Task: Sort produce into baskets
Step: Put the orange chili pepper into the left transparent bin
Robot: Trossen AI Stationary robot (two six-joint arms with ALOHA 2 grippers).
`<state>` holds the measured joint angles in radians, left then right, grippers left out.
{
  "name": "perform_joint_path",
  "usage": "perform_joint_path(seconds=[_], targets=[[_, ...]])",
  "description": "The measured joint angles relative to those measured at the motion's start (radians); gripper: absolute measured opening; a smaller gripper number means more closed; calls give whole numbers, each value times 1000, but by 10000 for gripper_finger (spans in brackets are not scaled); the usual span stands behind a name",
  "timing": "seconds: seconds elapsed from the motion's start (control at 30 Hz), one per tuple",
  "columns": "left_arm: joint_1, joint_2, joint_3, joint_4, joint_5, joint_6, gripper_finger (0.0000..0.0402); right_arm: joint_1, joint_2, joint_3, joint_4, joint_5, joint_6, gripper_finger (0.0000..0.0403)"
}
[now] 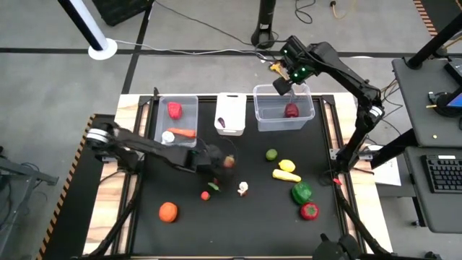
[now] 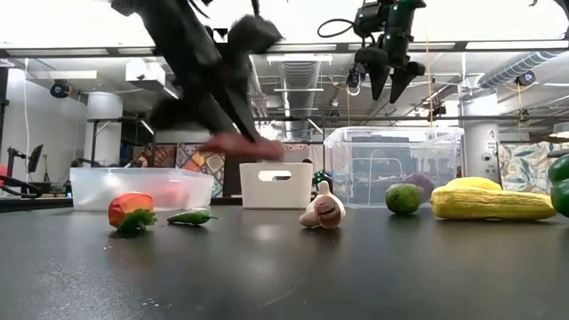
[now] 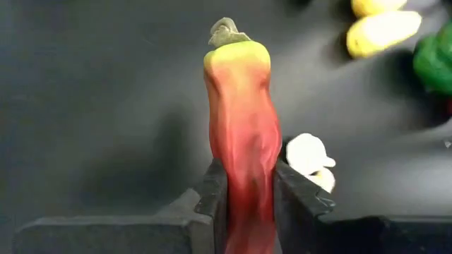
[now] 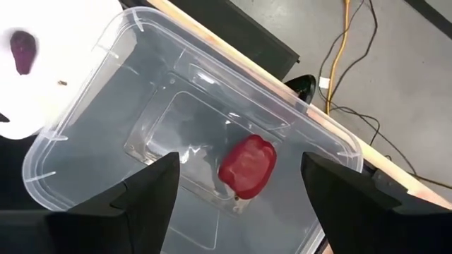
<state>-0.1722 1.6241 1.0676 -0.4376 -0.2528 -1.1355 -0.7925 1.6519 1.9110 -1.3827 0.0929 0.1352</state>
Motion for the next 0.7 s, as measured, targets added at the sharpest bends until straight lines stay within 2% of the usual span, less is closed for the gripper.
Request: perform_joint_path(seconds=[0.17,0.33,0.43,0.57,0.7], targets=[[88,-213,0,-294,-99,29,67,0,-14,0,1,-41,24,286],[311,-367,0,-498,-114,223,67,3,-39,0,1,-49,50,286],[487,-411,-5,-581,-111,371,66,10,-63,0,1,-49,69,286],[713,-417,-20,-601,-61,562,66,29,-96,0,1,-49,99,286],[884,-394,-46,-598,-28,674,66,65,-125,0,1,-49,127,286]])
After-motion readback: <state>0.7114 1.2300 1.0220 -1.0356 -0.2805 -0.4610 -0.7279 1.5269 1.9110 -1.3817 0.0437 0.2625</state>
